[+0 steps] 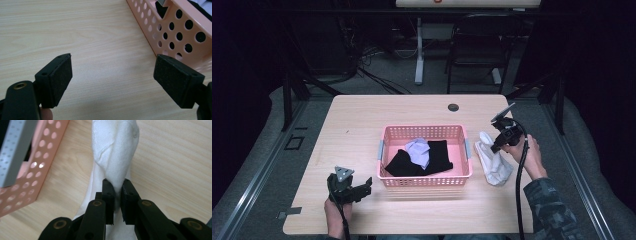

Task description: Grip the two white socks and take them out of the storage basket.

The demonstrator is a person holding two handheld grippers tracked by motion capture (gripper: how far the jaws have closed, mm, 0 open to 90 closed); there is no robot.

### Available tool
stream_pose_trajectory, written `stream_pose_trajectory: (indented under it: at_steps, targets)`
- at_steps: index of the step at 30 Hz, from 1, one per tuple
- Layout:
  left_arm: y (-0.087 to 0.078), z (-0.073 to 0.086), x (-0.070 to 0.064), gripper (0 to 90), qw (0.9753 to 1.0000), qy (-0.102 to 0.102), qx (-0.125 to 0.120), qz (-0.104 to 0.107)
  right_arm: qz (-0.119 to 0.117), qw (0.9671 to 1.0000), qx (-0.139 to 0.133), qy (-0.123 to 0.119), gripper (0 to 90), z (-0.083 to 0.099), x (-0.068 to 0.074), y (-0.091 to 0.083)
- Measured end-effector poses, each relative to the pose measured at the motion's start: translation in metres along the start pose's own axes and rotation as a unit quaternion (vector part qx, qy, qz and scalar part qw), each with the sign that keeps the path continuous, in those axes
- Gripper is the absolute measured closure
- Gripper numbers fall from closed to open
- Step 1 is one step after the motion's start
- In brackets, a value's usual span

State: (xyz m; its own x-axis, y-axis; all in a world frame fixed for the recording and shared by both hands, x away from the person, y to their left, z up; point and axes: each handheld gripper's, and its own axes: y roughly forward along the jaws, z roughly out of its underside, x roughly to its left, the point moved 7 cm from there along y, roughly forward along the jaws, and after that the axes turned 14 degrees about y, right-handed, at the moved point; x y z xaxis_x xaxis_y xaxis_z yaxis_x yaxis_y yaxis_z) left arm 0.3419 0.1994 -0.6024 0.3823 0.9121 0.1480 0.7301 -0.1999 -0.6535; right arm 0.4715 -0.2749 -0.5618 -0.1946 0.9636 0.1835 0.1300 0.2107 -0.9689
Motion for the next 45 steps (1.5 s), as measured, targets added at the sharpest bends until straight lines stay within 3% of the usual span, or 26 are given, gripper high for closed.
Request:
stream_pose_trajectory:
  at_steps: [6,7,11,15,22,27,28,33,38,45]
  targets:
    - [0.000,0.000,0.000,15.4,1.0000,0.000,0.000,0.000,0.000,0.9999,-0.005,0.009,78.4,-0.002,-0.004,0.010]
    - [0.000,0.000,0.000,15.4,1.0000,0.000,0.000,0.000,0.003,1.0000,0.007,0.001,74.3,-0.002,-0.005,0.009]
    - [0.000,0.000,0.000,15.5,1.0000,0.000,0.000,0.000,-0.007,0.9998,-0.010,0.014,61.1,-0.002,-0.004,0.008]
    - [0.000,0.000,0.000,15.5,1.0000,0.000,0.000,0.000,-0.008,0.9996,-0.022,0.012,49.2,0.001,-0.003,0.000]
    - [0.000,0.000,0.000,15.5,1.0000,0.002,0.001,0.000,-0.034,0.9983,-0.047,-0.003,29.0,0.014,0.005,-0.021]
    - [-0.001,0.000,0.000,15.5,1.0000,0.005,0.002,0.000,-0.037,0.9979,-0.047,-0.023,19.8,0.026,0.009,-0.033]
    - [-0.001,0.000,-0.001,15.4,1.0000,0.004,0.001,0.000,-0.047,0.9971,-0.057,-0.020,16.9,0.031,0.014,-0.034]
    - [-0.001,0.000,0.000,15.4,1.0000,0.004,0.000,-0.001,-0.041,0.9968,-0.055,-0.041,13.7,0.047,0.014,-0.038]
    - [0.000,0.000,-0.001,15.5,1.0000,0.004,0.002,0.000,-0.038,0.9967,-0.057,-0.043,8.5,0.064,0.010,-0.038]
    - [0.000,0.000,-0.001,15.5,1.0000,0.004,0.004,0.000,-0.034,0.9959,-0.076,-0.036,8.5,0.087,0.000,-0.034]
